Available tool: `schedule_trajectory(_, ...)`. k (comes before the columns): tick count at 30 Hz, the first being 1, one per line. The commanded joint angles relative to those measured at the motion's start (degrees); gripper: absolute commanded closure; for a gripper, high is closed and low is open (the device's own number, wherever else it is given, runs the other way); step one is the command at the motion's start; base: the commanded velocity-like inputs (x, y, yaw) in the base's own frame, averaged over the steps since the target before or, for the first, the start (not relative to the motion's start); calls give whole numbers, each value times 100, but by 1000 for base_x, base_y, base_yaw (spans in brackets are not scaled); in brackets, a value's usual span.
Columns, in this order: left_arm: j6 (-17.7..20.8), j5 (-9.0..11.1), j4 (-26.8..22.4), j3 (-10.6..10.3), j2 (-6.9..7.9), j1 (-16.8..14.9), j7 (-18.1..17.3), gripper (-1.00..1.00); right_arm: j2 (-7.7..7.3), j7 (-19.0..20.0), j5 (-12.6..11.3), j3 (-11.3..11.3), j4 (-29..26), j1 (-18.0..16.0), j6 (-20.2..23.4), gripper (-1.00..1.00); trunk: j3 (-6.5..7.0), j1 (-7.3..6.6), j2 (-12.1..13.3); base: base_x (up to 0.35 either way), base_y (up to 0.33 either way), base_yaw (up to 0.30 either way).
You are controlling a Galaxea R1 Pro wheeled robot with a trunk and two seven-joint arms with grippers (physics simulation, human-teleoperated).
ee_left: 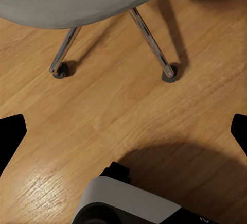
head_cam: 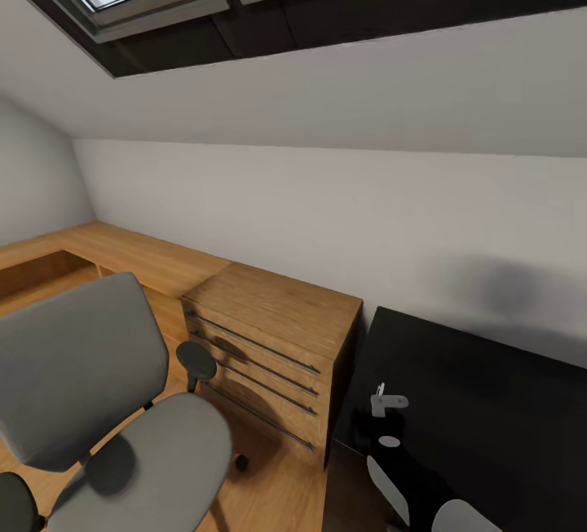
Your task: In the bedroom, organize the workspace by keeping the computer under the desk, ensuring the monitor is on the desk, placing the keyboard on the desk next to the monitor, placing the mouse on the desk next to the keyboard, moving the folder from the swivel chair onto the desk next to the mouse, stacking the notebook on top of the folder with the pen on top of the notebook, and positioning the swivel chair next to the desk.
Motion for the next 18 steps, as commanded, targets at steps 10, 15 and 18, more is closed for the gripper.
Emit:
schedule_trajectory(10, -22, 60, -10, -25, 4, 1, 37, -100, 21, -63, -61, 35, 198, -57, 134, -100, -6, 1, -3, 0, 0, 0)
schedule_trajectory(15, -22, 60, -10, -25, 4, 1, 39, -100, 27, -64, -125, 35, 208, -69, 160, -100, -6, 1, -3, 0, 0, 0)
schedule_trajectory(18, -22, 60, -10, -24, 4, 1, 40, -100, 28, -61, -215, 35, 212, -73, 174, -100, -6, 1, -3, 0, 0, 0)
